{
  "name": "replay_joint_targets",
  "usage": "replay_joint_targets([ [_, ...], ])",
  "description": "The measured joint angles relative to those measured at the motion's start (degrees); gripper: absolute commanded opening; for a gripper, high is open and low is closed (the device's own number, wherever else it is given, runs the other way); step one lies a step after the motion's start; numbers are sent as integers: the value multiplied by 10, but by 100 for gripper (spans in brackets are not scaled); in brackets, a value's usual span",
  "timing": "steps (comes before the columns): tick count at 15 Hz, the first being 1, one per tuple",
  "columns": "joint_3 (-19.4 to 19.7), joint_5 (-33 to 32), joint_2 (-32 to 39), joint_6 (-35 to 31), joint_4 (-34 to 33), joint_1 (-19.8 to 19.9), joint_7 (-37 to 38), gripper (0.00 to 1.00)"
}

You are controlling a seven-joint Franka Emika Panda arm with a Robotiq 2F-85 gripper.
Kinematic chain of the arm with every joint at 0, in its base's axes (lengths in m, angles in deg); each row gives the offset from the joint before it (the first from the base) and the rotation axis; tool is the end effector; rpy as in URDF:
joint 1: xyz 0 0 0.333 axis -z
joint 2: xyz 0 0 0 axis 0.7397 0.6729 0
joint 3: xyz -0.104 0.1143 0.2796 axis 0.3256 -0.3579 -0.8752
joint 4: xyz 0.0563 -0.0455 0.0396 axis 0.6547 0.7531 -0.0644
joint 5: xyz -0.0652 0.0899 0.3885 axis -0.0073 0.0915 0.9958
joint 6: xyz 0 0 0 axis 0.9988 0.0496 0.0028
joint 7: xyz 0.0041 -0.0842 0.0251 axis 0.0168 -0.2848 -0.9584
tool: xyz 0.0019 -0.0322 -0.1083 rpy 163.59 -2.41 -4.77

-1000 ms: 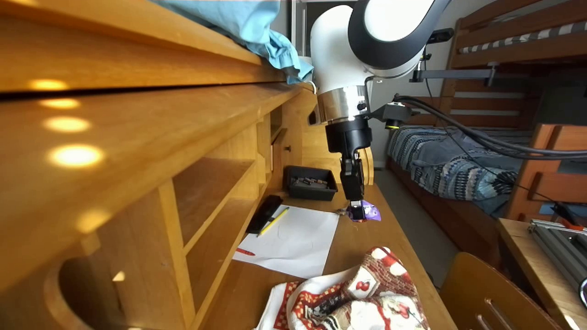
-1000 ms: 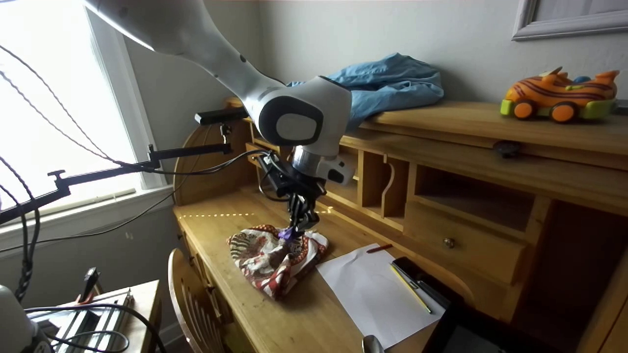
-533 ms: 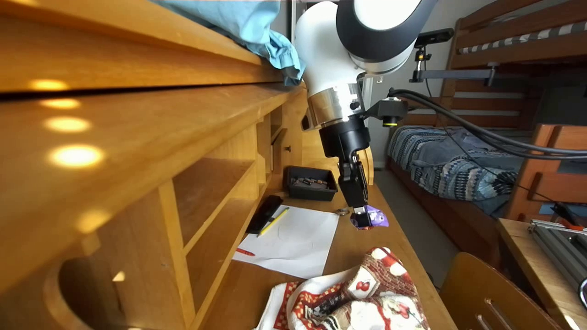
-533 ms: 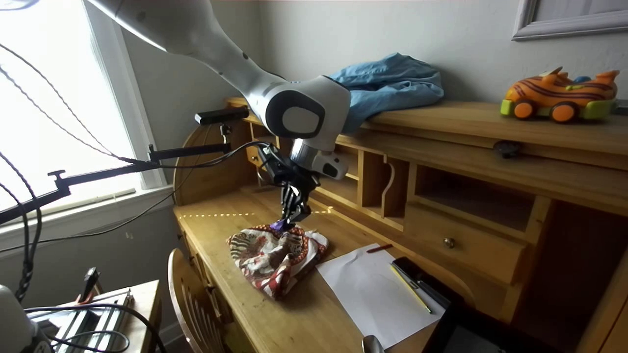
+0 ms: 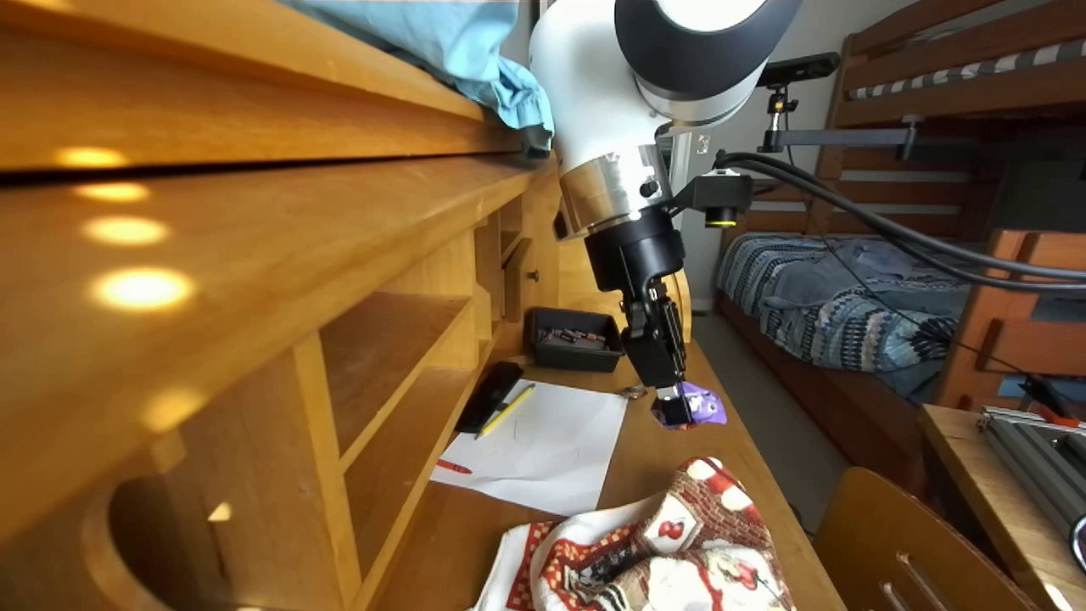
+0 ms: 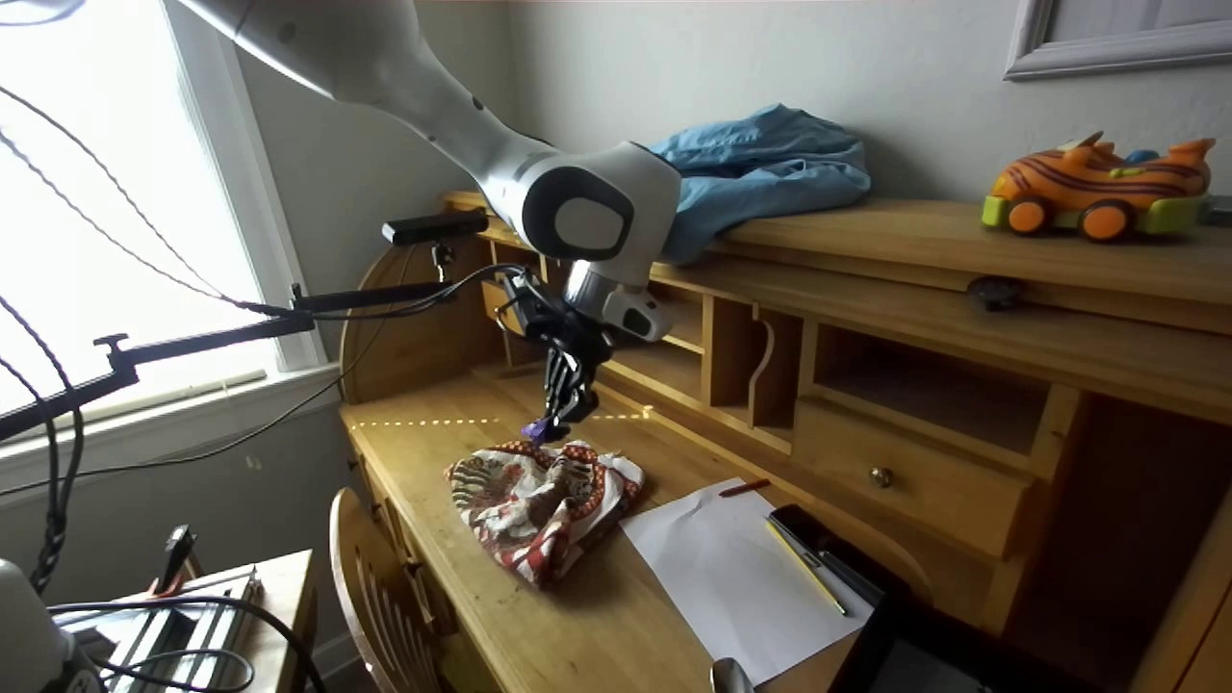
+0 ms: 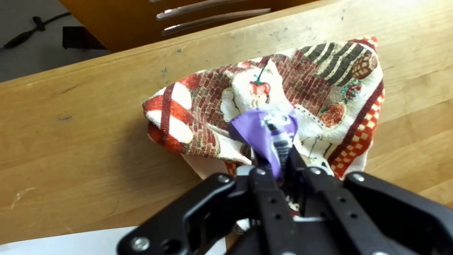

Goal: Put the purple object on the cloth then move the cloth to the right and cover the purple object

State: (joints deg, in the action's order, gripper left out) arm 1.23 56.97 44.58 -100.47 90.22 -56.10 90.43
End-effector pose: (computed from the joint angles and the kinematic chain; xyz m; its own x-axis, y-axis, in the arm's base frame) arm 0.5441 0.1567 0.2890 0.9350 0.0360 -0.3528 -0.0071 -0.9928 -0.1199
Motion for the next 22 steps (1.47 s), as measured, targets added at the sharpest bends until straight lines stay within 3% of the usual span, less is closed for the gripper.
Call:
replay_joint_targets([
  [12,-11,-8,-2,38,-19,-31,36,4],
  [13,-11,-8,-2,41,-21,-32,36,40],
  [14,-12,-9,-2,45,-22,-32,36,42],
  [16,-14,-11,-2,48,-22,-33,36,54],
  [22,-15,-11,-2,58,-23,-33,36,97],
])
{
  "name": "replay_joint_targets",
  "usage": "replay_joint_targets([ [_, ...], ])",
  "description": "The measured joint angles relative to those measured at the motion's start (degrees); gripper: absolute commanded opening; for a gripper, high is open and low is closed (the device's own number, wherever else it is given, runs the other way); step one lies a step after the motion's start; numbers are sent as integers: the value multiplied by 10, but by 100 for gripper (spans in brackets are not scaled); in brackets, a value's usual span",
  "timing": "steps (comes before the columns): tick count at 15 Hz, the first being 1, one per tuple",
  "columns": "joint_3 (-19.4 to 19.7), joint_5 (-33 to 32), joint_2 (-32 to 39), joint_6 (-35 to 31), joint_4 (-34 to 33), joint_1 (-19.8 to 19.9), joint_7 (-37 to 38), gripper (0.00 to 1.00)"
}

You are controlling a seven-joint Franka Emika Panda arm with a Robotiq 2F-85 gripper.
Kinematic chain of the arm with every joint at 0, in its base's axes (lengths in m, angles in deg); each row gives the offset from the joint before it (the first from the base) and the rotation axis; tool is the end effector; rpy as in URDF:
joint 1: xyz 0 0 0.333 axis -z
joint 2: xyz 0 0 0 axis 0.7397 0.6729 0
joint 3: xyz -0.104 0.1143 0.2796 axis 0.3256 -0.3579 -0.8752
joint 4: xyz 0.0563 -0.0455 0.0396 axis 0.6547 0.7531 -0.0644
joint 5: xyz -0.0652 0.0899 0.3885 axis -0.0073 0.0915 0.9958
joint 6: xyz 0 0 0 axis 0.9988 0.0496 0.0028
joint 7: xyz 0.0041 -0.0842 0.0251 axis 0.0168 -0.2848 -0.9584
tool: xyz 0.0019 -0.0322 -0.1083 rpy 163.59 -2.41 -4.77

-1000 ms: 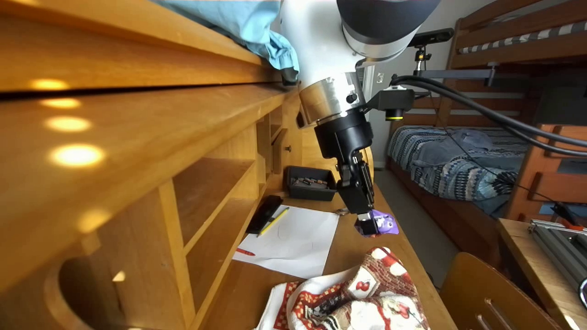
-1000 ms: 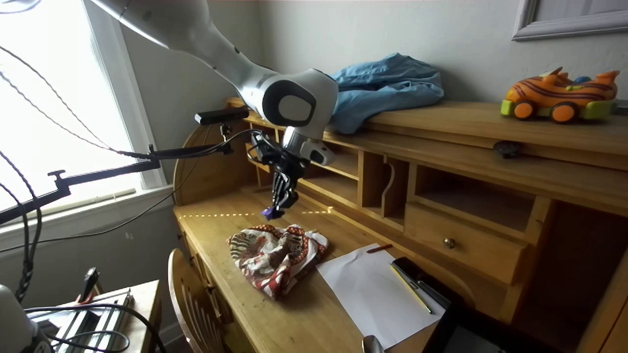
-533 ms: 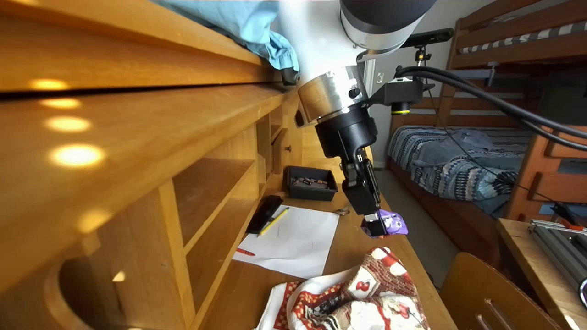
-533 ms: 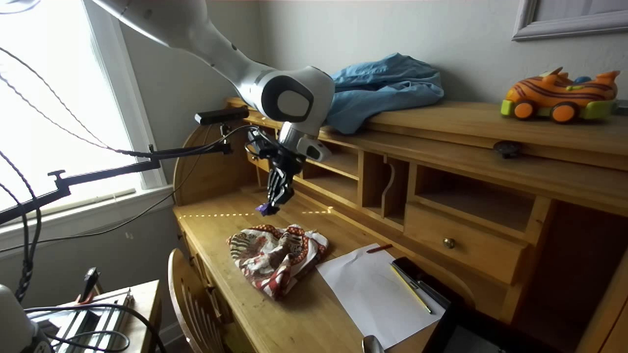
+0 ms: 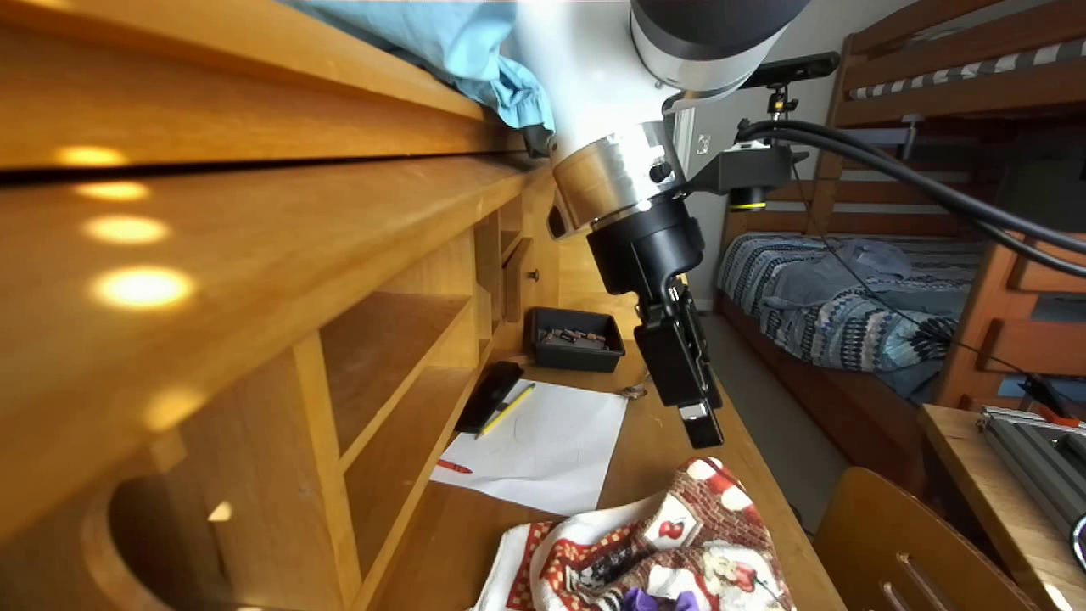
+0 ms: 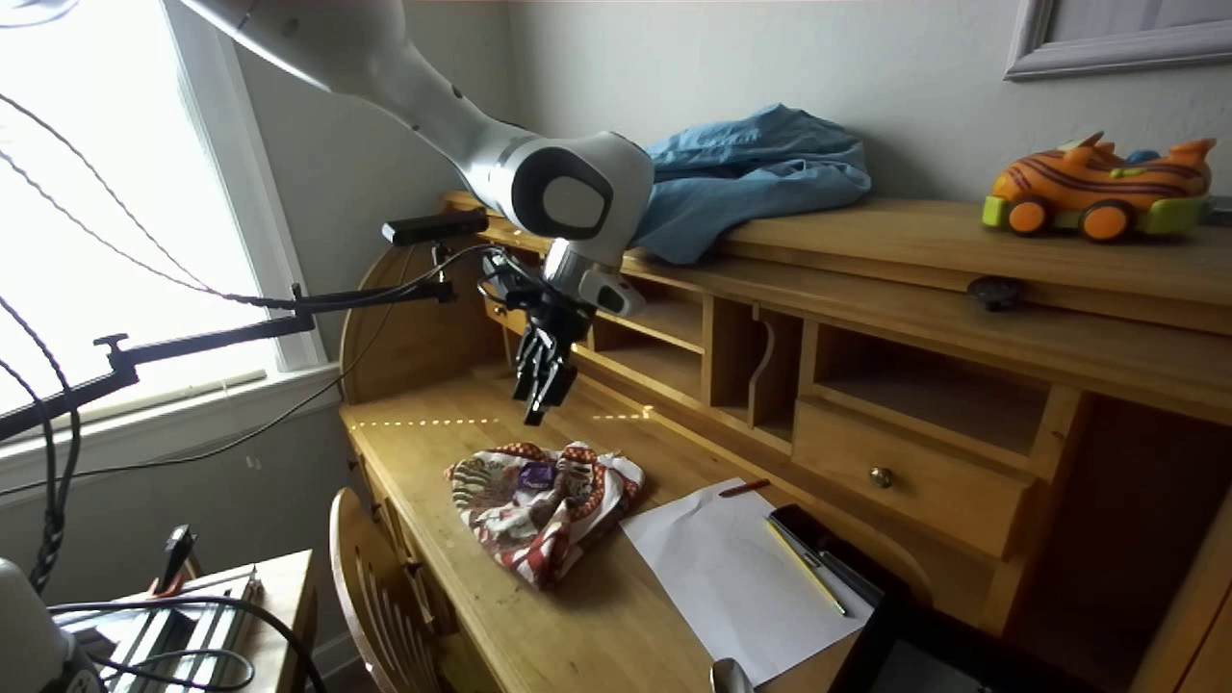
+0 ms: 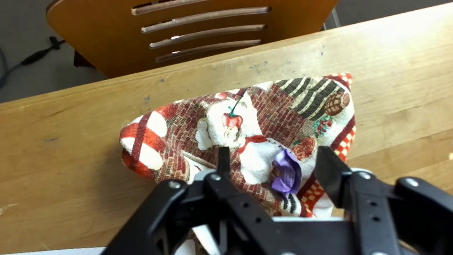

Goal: Put the purple object on the cloth then move the cloth to the right and cover the purple object

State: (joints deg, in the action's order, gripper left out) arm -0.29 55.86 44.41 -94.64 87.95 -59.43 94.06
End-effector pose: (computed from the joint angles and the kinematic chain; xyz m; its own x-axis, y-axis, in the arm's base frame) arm 0.5280 0.2018 0.3027 0.9092 0.0710 -0.4102 0.0401 -0.9957 -0.0834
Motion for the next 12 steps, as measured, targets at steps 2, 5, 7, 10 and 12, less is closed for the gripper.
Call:
replay_joint_targets([
  [2,1,-7,0,0,0,0,0,100],
  [5,7,-49,0,0,0,0,20,100],
  [7,13,-85,0,-1,1,0,42,100],
  [10,24,-120,0,-1,6,2,60,100],
  [12,28,-123,0,-1,11,5,55,100],
])
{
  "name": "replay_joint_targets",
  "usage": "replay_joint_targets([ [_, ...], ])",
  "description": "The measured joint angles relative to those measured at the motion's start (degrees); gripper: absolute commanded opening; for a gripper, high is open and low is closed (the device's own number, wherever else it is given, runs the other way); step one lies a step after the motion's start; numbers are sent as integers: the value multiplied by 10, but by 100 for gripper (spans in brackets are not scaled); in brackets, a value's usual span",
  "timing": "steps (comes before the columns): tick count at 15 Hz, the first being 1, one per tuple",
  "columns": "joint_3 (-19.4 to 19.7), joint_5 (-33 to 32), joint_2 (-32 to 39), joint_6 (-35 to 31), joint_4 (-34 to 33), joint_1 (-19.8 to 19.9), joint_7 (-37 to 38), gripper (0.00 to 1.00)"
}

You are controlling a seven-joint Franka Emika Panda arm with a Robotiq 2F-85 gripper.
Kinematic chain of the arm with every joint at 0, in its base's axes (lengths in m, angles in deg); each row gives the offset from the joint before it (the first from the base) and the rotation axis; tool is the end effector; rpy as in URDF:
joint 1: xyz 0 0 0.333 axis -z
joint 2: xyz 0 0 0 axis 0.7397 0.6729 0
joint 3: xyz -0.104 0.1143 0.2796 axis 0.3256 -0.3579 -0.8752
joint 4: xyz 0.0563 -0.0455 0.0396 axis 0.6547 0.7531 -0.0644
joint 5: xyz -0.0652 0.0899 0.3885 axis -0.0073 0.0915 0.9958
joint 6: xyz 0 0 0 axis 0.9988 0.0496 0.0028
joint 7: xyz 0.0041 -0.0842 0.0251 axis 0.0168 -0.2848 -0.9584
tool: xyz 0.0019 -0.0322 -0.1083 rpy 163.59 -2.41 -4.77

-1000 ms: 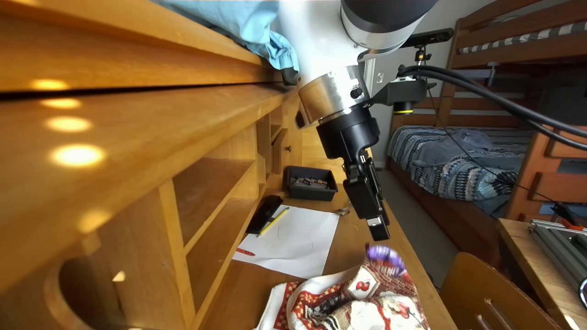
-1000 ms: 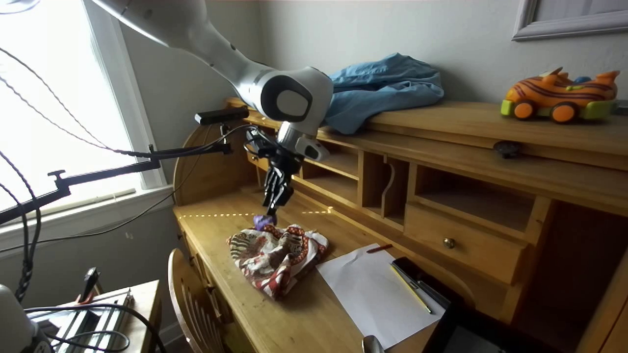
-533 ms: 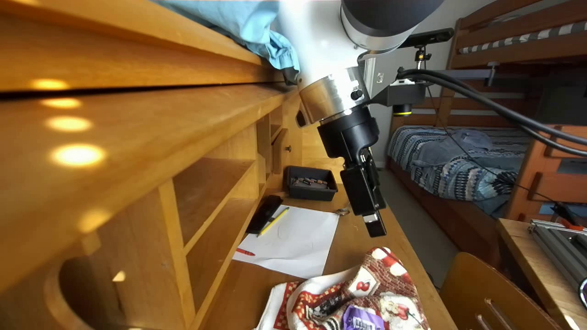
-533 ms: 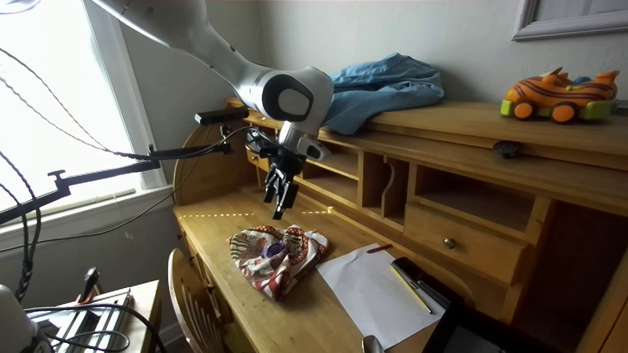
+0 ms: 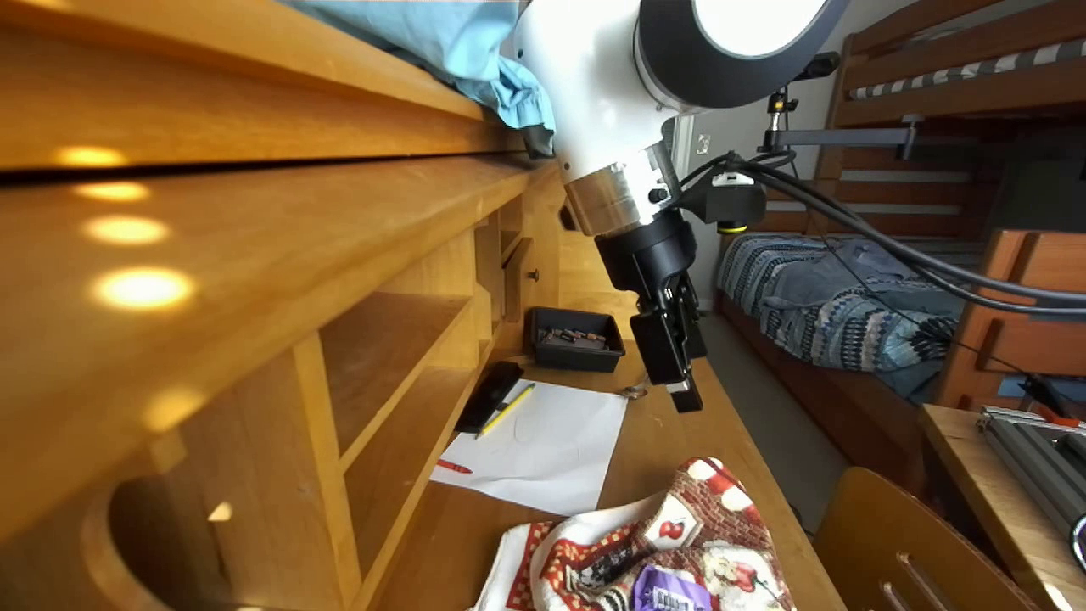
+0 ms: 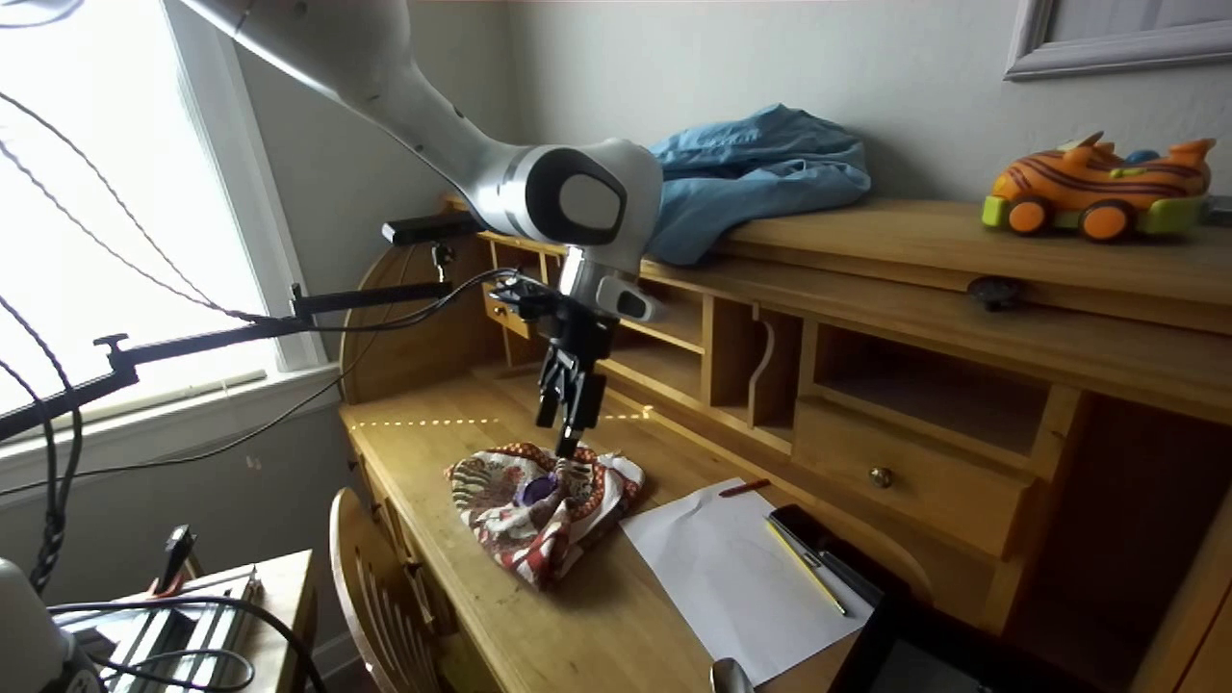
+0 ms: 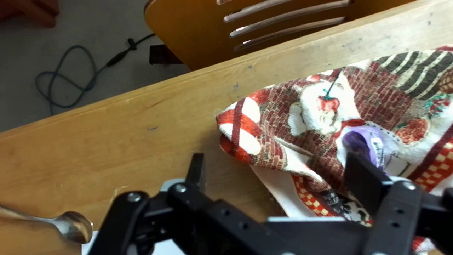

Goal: Put the purple object on the cloth then move the cloth to the right and cover the purple object

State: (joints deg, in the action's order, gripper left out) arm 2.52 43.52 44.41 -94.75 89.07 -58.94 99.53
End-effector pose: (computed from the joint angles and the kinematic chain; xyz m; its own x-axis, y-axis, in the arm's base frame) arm 0.5370 0.1526 0.2928 0.9270 -0.0208 -0.3745 0.0311 -0.9908 0.1320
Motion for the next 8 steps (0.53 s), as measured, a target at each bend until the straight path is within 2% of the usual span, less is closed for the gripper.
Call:
replay_joint_targets([
  [4,0,0,-1,-2,9,12,-42,100],
  [8,0,2,-10,-54,38,27,-125,100],
])
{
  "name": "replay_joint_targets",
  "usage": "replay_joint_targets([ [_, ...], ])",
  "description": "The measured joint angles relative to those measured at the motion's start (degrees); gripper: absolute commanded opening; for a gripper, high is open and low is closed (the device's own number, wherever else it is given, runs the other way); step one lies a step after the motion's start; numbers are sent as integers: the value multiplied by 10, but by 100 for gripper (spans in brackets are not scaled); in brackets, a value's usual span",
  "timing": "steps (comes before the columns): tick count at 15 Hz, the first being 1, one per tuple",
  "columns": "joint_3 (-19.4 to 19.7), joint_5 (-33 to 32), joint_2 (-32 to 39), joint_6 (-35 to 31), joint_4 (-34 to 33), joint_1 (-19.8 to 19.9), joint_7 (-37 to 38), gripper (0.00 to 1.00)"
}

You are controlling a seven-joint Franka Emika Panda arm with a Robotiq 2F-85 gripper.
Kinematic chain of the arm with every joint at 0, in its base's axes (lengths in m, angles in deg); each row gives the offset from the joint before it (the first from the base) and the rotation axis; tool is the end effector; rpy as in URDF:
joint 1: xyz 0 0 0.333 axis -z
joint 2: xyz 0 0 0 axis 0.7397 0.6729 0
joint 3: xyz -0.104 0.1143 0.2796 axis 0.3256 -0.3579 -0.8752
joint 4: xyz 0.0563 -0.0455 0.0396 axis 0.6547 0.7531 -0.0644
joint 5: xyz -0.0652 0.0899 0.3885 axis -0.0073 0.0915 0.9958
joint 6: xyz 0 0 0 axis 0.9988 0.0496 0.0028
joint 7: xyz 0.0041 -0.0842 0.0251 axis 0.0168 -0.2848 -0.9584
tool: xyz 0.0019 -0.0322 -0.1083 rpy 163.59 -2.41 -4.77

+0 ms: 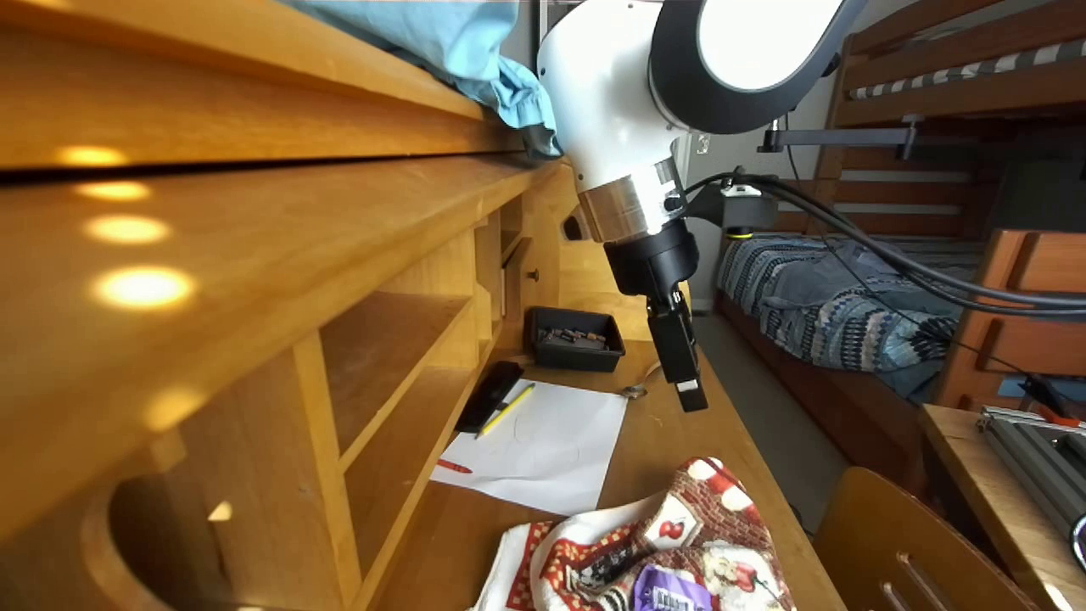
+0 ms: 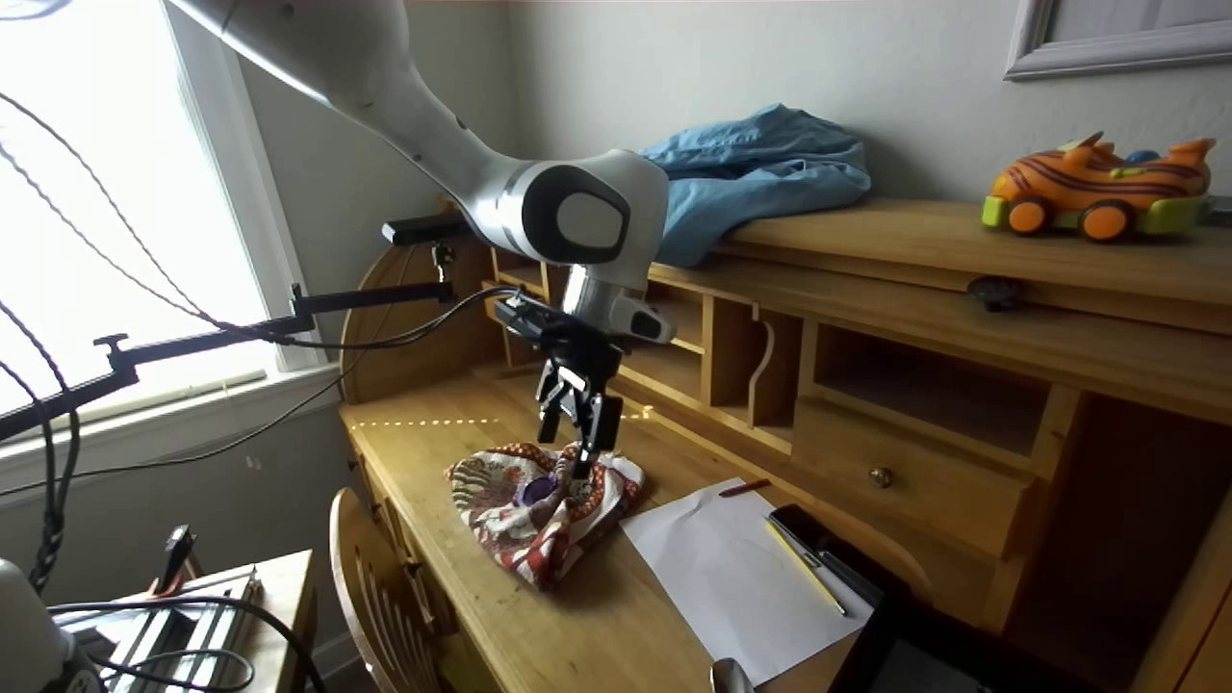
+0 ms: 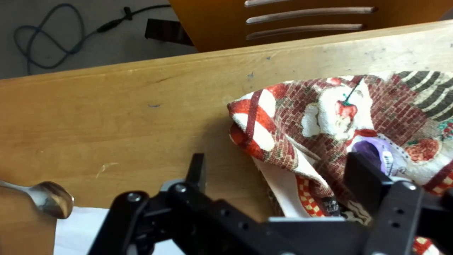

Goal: Put the purple object on the cloth then move the cloth to the right and cover the purple object

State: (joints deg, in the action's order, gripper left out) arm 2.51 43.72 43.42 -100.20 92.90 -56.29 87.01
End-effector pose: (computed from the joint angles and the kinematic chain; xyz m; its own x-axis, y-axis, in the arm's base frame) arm 0.5350 0.1269 0.2798 0.9223 0.1587 -0.3524 0.1848 -0.9819 0.0413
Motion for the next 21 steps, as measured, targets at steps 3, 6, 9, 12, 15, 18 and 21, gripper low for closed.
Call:
replay_joint_targets([
  [3,0,0,-6,-52,28,6,-34,100],
  [6,-2,0,-9,-96,54,6,-44,100],
  [9,-9,0,-10,-110,71,5,-53,100],
  [12,-16,0,-11,-113,85,5,-78,100],
  [15,-18,0,-13,-131,101,6,-118,100],
  [18,-18,-2,-15,-182,121,6,-160,100],
  [21,-18,-2,-16,-243,143,9,-196,100],
])
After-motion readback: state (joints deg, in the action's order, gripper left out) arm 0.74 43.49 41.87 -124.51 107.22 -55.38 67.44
